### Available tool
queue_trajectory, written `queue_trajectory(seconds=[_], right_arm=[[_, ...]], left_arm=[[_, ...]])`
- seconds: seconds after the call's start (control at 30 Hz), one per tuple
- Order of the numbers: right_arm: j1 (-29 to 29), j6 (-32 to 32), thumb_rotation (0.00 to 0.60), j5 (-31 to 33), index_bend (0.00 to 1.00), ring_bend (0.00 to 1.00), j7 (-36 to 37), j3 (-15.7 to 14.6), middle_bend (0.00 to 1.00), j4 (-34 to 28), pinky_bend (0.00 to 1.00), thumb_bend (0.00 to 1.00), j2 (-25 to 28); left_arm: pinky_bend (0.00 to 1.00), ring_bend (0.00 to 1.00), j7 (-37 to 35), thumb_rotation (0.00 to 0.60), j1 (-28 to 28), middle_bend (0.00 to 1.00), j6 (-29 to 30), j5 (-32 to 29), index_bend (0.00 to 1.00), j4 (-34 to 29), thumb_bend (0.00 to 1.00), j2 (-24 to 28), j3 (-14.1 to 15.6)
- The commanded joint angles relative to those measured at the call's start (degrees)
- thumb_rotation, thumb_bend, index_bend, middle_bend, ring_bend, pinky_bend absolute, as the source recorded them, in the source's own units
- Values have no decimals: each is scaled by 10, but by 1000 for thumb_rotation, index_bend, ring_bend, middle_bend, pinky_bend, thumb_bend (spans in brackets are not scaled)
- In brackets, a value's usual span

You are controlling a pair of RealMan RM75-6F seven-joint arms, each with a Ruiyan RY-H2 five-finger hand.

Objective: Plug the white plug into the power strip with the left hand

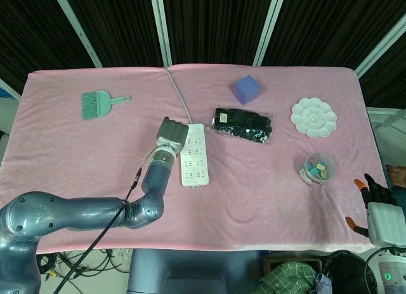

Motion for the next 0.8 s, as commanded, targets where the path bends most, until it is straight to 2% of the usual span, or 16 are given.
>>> queue_trajectory(seconds=[0.03, 0.33, 0.8], right_arm=[[0, 1, 600, -1, 153, 128, 1, 0, 43, 0, 135, 112, 1], [0, -2, 600, -2, 153, 129, 6, -1, 43, 2, 135, 111, 0], [0, -3, 600, 6, 153, 128, 6, 2, 43, 1, 135, 112, 1]], left_arm=[[239, 318, -2, 600, 3, 668, -2, 3, 655, -5, 651, 3, -2], [239, 318, -9, 600, 12, 669, 0, 10, 658, -12, 651, 5, -5], [239, 318, -9, 600, 15, 672, -28, 33, 663, 42, 651, -24, 0]])
